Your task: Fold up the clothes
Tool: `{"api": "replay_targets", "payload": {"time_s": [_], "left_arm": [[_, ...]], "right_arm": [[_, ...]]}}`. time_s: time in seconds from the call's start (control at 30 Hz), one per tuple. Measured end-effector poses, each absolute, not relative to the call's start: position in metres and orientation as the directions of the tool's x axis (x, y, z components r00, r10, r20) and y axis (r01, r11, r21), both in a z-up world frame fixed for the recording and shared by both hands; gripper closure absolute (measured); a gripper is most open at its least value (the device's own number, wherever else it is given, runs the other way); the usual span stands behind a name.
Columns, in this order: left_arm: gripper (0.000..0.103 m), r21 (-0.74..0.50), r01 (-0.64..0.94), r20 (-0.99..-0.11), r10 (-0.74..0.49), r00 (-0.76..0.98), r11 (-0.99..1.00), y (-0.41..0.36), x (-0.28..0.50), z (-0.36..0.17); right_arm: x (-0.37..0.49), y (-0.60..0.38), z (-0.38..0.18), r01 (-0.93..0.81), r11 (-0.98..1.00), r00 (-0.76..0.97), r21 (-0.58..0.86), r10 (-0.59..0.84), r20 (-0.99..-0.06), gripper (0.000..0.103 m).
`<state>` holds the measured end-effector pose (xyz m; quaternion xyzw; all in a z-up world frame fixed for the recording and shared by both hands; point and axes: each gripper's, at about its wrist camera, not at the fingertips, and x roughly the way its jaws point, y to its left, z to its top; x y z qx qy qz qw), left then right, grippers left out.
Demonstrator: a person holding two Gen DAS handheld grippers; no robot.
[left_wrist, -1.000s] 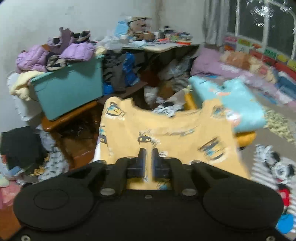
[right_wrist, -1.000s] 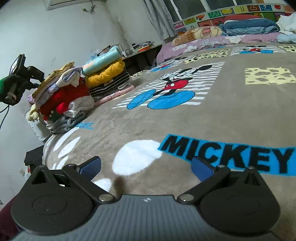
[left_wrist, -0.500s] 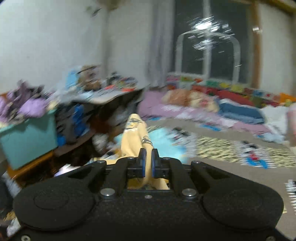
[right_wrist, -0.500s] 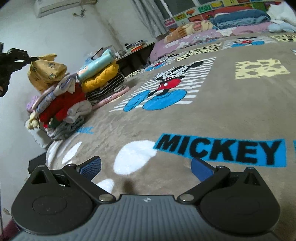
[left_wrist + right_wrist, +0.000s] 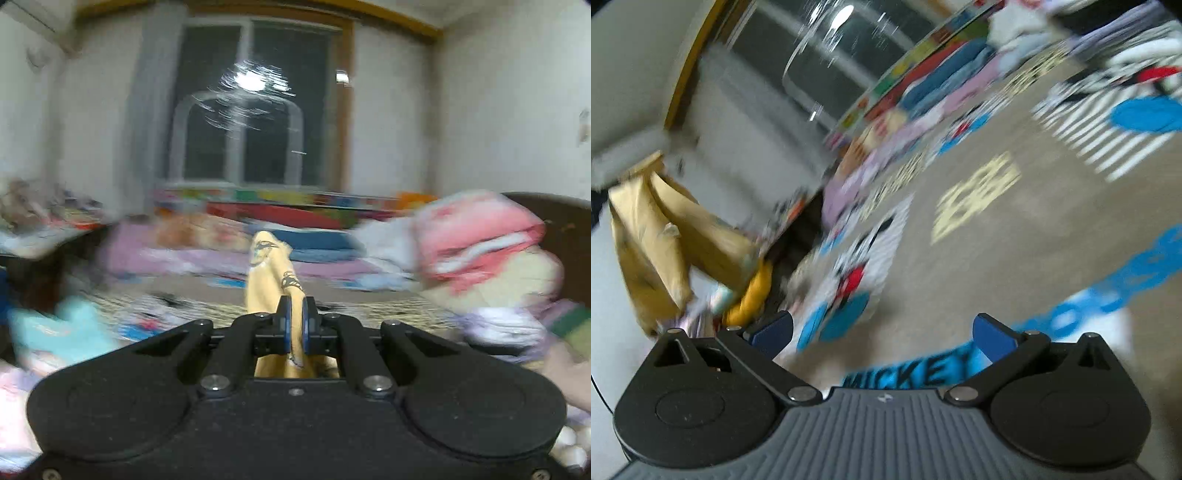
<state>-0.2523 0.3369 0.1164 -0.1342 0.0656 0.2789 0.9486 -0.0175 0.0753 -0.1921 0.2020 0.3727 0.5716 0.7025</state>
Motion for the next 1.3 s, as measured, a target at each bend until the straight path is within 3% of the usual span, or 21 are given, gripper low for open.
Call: {"api": "replay_targets", "payload": {"time_s": [0.13, 0.2, 0.37, 0.4, 0.43, 0.5, 0.73, 0.9, 1.3], "left_arm": [[0.1, -0.244, -0.444, -0.188, 0.407, 0.894, 0.862, 0.309, -0.213, 0.103], [0.1, -0.18, -0.467, -0.202, 0.432, 0.879, 0.866, 0.296, -0.197, 0.098], [0.1, -0.149, -0.469, -0.347, 0.398, 0.849, 0.87, 0.297, -0.177, 0.066], [0.093, -0.143, -0.469, -0.376, 0.391, 0.84, 0.871, 0.297, -0.173, 0.059], [0.072, -0.138, -0.469, -0.405, 0.383, 0.83, 0.872, 0.297, -0.17, 0.052], [0.044, -0.073, -0.503, -0.435, 0.426, 0.793, 0.861, 0.292, -0.172, 0.033], [0.032, -0.094, -0.558, -0.497, 0.447, 0.743, 0.824, 0.264, -0.213, -0.027], [0.022, -0.217, -0.606, -0.534, 0.427, 0.73, 0.765, 0.248, -0.231, -0.055], [0.015, -0.38, -0.668, -0.591, 0.388, 0.708, 0.64, 0.244, -0.239, -0.083]], "right_arm": [[0.006, 0.04, -0.19, -0.596, 0.304, 0.162, 0.743, 0.952, -0.259, 0.0], [0.018, 0.022, -0.189, -0.566, 0.32, 0.209, 0.759, 0.947, -0.244, 0.0], [0.021, 0.004, -0.191, -0.58, 0.338, 0.236, 0.741, 0.941, -0.245, 0.0], [0.02, 0.002, -0.189, -0.586, 0.339, 0.238, 0.736, 0.94, -0.243, 0.0], [0.019, 0.001, -0.186, -0.592, 0.339, 0.239, 0.731, 0.94, -0.242, 0.0], [0.019, -0.004, -0.184, -0.602, 0.337, 0.238, 0.724, 0.941, -0.24, 0.0], [0.015, -0.019, -0.173, -0.634, 0.326, 0.235, 0.702, 0.945, -0.226, 0.0], [0.006, -0.019, -0.167, -0.657, 0.306, 0.219, 0.689, 0.952, -0.214, 0.0], [-0.013, -0.008, -0.145, -0.735, 0.254, 0.19, 0.629, 0.967, -0.169, 0.0]]}}
